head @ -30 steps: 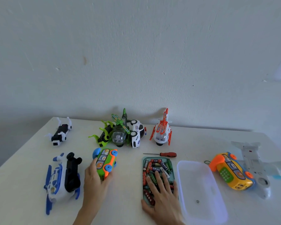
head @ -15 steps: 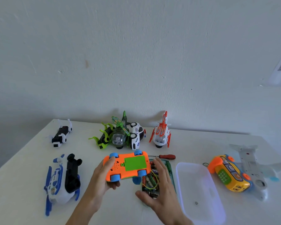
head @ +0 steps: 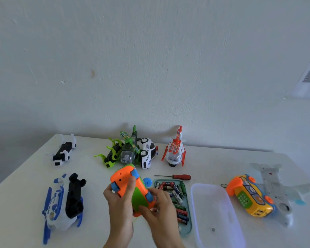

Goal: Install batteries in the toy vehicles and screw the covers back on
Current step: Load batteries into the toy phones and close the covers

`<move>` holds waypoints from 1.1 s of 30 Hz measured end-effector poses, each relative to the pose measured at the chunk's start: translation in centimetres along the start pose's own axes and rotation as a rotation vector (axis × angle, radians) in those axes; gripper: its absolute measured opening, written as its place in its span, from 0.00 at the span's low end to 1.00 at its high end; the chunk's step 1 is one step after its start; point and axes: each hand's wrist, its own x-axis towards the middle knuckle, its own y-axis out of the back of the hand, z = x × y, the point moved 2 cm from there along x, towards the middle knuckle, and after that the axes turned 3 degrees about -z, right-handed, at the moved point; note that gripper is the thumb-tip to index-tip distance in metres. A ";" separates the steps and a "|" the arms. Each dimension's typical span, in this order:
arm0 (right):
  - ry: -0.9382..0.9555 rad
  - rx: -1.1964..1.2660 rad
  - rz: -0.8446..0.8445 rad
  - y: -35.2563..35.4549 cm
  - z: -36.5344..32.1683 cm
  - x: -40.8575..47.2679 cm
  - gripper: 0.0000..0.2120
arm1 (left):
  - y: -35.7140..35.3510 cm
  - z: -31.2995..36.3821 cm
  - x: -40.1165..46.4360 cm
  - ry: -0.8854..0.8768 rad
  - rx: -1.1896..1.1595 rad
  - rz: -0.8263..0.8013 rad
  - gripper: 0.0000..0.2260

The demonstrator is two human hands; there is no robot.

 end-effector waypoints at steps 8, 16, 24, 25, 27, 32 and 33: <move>0.168 -0.331 -0.311 2.4 -1.2 2.9 0.21 | 1.2 -0.2 2.2 -0.089 0.326 -0.014 0.24; -0.153 -1.029 -0.254 11.8 4.9 13.5 0.15 | 3.6 0.8 3.6 -0.186 0.827 -0.176 0.33; -0.170 -1.190 -0.412 12.5 6.1 15.0 0.12 | 5.0 -0.4 4.4 -0.190 1.176 -0.343 0.34; -0.165 -1.167 -0.407 12.7 5.9 15.0 0.11 | 5.0 -0.7 4.4 -0.200 1.194 -0.356 0.35; -0.142 -1.066 -0.346 13.2 5.1 14.8 0.08 | 4.9 -1.1 4.2 -0.229 1.204 -0.366 0.35; 0.002 -0.554 -0.058 13.9 0.2 11.2 0.04 | 5.0 -2.1 4.1 -0.375 1.203 -0.343 0.36; 0.047 -0.457 0.007 13.7 -0.8 10.2 0.04 | 5.0 -2.3 4.1 -0.404 1.201 -0.335 0.35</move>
